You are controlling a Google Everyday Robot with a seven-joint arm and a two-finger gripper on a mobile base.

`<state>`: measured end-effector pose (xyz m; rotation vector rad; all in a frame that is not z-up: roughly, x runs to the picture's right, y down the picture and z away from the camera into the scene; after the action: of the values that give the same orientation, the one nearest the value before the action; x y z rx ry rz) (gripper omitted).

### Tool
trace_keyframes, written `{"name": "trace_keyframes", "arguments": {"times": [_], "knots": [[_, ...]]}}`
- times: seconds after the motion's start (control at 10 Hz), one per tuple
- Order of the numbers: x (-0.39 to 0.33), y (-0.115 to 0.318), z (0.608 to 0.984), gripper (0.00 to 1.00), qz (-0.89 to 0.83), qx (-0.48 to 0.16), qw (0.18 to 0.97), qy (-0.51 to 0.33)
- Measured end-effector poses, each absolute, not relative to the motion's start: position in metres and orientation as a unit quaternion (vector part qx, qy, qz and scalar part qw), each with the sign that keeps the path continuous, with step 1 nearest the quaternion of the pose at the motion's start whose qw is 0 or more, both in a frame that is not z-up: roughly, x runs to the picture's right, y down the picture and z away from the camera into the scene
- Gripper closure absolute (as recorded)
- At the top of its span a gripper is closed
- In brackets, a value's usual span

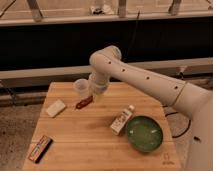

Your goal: Place the pepper in the ceramic cup

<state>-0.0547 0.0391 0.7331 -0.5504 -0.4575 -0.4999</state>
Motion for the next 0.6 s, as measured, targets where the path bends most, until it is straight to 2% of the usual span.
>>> {"name": "trace_keyframes", "arguments": {"times": [0.6], "knots": [[-0.060,0.009,0.759,1.00,-0.236,-0.254,0.910,-0.229]]}}
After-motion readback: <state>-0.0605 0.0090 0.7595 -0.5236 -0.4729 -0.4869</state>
